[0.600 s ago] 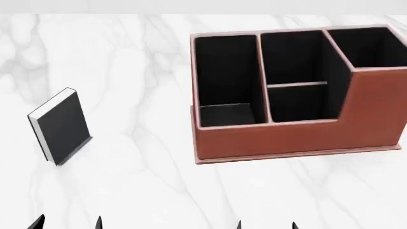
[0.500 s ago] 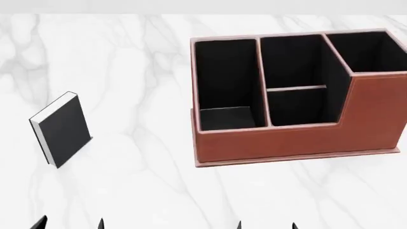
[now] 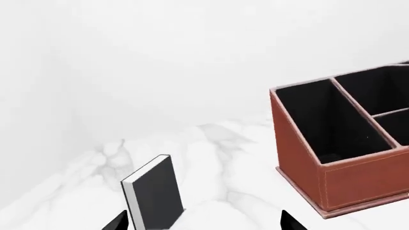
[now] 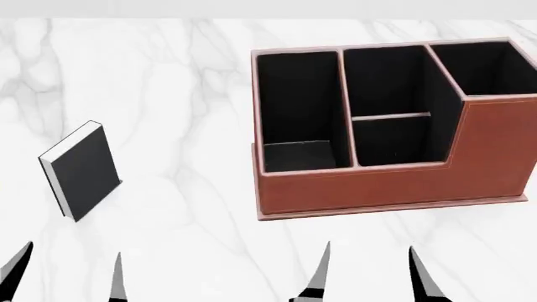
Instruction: Pick up the book and place it in the left compartment of the caddy.
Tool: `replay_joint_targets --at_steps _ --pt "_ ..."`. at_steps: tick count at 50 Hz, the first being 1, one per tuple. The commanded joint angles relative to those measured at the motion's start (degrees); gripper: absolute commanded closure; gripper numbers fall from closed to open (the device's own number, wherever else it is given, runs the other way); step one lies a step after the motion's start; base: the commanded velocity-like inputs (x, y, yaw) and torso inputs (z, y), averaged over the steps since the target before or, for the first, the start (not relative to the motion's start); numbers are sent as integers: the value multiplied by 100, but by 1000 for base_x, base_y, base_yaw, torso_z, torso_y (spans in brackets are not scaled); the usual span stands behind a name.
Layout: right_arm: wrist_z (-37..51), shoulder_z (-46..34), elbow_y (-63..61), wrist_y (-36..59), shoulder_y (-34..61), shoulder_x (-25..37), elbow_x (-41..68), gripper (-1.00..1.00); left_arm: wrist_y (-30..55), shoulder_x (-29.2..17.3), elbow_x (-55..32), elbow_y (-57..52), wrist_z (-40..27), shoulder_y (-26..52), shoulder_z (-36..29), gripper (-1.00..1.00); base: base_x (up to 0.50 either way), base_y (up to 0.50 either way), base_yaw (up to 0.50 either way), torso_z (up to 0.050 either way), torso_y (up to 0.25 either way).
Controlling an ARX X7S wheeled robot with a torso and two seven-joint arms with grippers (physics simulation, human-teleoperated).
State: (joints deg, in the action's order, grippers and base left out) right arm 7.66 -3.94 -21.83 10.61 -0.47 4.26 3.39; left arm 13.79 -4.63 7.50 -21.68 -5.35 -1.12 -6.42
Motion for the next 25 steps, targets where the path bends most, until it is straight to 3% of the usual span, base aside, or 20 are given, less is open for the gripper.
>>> replay_joint_targets --at_steps 1,13,25 --pt "113 70 -2265 1121 68 113 129 -100 980 50 416 -1979 -50 -1 -67 -100 0 0 0 0 0" --pt "366 417 -3412 1859 353 181 508 -100 1866 37 578 -3092 -44 169 -150 -100 0 0 0 0 0" --pt "536 1135 -3573 1752 339 260 961 -100 2076 -43 509 -3318 -139 213 -38 -100 0 0 0 0 0"
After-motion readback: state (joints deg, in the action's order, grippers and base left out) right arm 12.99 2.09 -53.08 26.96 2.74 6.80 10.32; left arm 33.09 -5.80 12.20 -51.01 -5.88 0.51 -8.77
